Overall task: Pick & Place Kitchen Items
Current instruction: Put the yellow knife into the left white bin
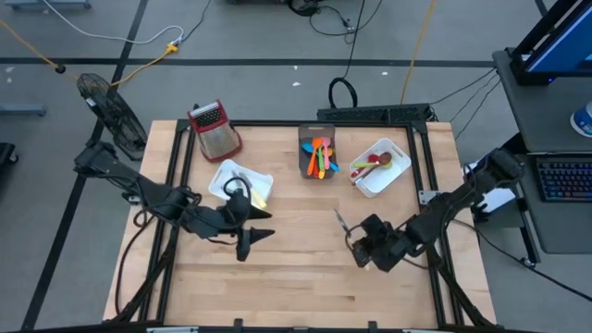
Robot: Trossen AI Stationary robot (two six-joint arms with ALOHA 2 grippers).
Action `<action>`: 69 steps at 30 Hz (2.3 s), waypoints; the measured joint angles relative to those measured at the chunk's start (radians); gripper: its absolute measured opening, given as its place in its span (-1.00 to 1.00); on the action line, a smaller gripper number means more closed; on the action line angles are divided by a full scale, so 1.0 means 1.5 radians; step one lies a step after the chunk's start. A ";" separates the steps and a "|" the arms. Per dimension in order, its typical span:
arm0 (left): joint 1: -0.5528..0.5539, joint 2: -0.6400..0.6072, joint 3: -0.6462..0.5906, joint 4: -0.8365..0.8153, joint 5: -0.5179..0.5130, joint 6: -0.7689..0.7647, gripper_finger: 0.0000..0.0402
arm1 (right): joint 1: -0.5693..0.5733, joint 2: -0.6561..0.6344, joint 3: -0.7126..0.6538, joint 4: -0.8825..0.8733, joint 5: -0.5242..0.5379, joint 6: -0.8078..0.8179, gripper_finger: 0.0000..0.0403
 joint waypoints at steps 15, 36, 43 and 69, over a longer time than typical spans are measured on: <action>0.025 0.110 0.000 0.117 0.094 -0.069 0.17 | -0.079 -0.030 0.002 0.366 -0.002 -0.267 -0.85; 0.120 0.196 0.000 0.364 0.164 -0.172 0.17 | -0.112 -0.030 0.002 0.620 -0.013 -0.429 -0.85; 0.125 0.204 -0.001 0.392 0.168 -0.174 0.17 | -0.126 -0.030 0.002 0.619 -0.026 -0.427 -0.85; 0.168 0.203 0.000 0.411 0.163 -0.154 0.17 | -0.199 -0.030 0.002 0.626 -0.097 -0.411 -0.85</action>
